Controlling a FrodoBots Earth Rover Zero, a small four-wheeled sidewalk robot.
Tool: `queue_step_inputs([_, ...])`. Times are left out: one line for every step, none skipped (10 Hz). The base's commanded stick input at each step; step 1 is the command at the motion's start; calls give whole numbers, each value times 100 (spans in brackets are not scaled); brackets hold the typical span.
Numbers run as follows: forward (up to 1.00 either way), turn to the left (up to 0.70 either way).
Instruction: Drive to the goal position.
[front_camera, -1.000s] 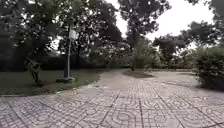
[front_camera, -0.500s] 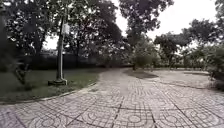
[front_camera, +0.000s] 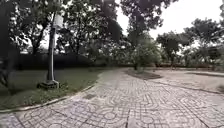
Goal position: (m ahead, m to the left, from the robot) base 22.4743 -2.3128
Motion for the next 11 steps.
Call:
queue_step_inputs([100, -19])
queue_step_inputs([100, 0])
queue_step_inputs([100, 0])
queue_step_inputs([100, 0])
queue_step_inputs([100, 0])
queue_step_inputs([100, 0])
queue_step_inputs([100, 0])
queue_step_inputs([100, -15])
queue_step_inputs([100, -9])
queue_step_inputs([100, 0])
queue_step_inputs([100, 0])
